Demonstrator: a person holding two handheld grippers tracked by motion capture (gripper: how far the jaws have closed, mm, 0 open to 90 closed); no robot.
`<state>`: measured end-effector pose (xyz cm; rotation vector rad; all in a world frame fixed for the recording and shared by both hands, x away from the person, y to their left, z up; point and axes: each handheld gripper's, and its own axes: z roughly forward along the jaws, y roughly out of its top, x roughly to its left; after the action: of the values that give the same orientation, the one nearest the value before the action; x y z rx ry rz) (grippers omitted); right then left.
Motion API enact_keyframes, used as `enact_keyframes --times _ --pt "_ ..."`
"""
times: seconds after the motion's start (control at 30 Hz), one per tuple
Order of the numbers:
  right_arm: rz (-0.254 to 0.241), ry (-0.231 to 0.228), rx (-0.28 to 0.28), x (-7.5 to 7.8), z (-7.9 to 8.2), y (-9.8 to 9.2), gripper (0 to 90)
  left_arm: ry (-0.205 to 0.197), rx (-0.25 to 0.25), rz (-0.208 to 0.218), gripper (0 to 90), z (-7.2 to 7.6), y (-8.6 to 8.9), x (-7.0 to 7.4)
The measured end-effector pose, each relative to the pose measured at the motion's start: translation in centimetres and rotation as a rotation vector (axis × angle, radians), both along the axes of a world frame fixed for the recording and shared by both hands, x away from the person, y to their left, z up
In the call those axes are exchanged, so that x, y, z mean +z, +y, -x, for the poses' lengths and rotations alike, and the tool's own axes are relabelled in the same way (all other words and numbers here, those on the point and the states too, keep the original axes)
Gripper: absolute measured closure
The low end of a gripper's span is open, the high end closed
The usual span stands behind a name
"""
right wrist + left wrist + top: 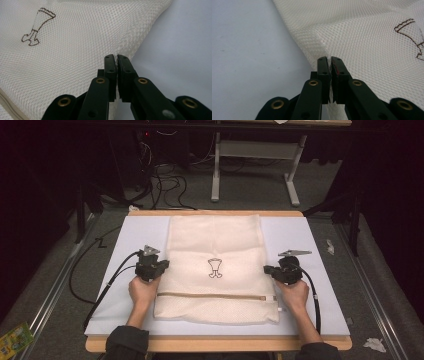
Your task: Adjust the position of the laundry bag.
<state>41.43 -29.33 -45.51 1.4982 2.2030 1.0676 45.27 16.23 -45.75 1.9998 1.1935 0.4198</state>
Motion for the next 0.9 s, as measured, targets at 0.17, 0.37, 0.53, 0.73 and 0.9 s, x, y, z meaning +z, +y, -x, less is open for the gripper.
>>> enact_keyframes --times 0.17,0.37,0.53,0.73,0.9 --pt "0.025 -0.004 0.004 -0.3 0.0 0.5 86.9 0.001 0.006 -0.011 85.7 0.0 -0.1 -0.2" --pt "0.015 -0.021 -0.012 -0.8 0.2 0.4 78.3 -0.025 0.005 -0.033 72.0 0.4 -0.3 -0.6" --pt "0.009 -0.064 -0.047 -0.9 0.7 0.3 60.6 -0.090 0.001 -0.015 62.9 2.1 0.0 0.6" --pt "0.011 -0.095 -0.060 -0.9 1.4 0.3 53.3 -0.113 -0.002 -0.019 53.9 3.0 0.0 0.9" --pt "-0.009 -0.123 -0.062 -0.6 2.2 0.0 52.2 -0.122 -0.040 -0.029 49.5 4.2 -0.8 0.4"
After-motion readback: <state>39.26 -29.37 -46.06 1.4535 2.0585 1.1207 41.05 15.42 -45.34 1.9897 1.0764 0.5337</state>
